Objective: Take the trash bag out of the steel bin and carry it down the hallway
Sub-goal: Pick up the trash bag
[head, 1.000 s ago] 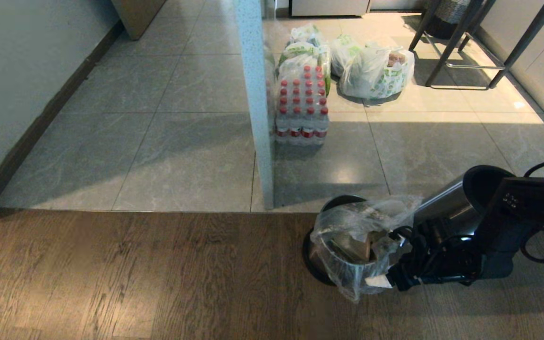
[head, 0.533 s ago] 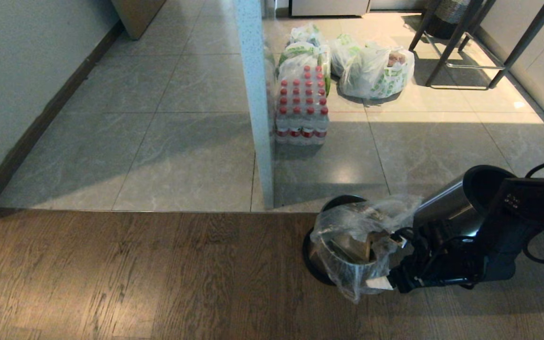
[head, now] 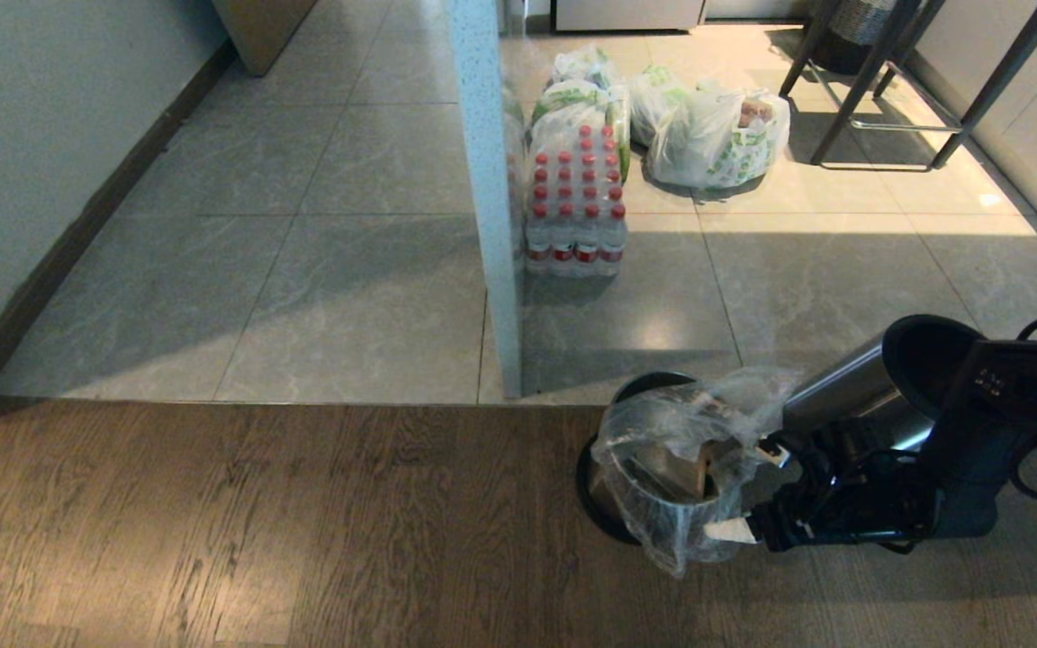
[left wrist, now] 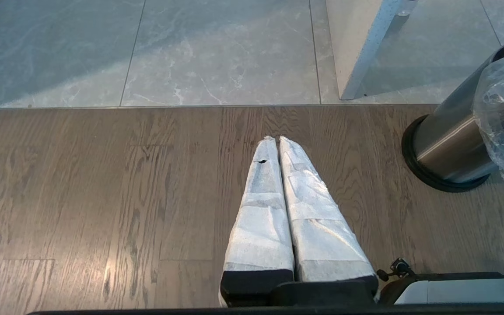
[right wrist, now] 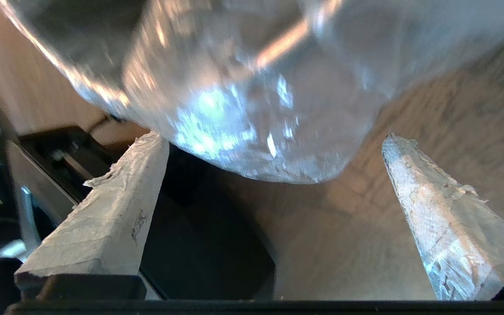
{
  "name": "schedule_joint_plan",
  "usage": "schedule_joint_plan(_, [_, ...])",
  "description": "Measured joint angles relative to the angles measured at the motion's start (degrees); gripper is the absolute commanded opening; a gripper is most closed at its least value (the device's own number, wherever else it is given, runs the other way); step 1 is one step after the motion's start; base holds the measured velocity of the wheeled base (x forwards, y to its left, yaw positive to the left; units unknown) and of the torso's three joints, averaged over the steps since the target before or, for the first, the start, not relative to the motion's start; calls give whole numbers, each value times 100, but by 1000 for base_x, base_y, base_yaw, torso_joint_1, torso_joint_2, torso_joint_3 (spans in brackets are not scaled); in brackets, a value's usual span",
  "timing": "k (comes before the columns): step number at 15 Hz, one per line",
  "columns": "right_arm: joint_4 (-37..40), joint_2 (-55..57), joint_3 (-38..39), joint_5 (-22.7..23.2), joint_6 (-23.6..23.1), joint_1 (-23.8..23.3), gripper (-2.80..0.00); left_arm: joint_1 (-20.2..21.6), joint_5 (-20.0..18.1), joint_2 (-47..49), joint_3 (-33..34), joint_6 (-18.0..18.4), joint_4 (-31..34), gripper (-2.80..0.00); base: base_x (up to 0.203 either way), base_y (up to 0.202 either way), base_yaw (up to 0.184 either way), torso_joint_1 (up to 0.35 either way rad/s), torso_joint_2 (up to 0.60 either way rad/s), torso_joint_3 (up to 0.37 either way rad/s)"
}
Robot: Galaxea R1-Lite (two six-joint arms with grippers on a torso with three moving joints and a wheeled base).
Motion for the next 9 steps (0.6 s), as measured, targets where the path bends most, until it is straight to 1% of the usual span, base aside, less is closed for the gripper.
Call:
schedule_joint_plan(2, [-171, 8, 6, 18, 69, 67, 0, 0, 0, 0, 0, 2, 0, -280, 0, 0, 0, 0, 0, 0])
schedule_joint_plan(9, [-245, 32, 11, 20, 31, 96, 0, 0, -2, 0, 0, -2, 0, -280, 0, 0, 0, 0, 0, 0])
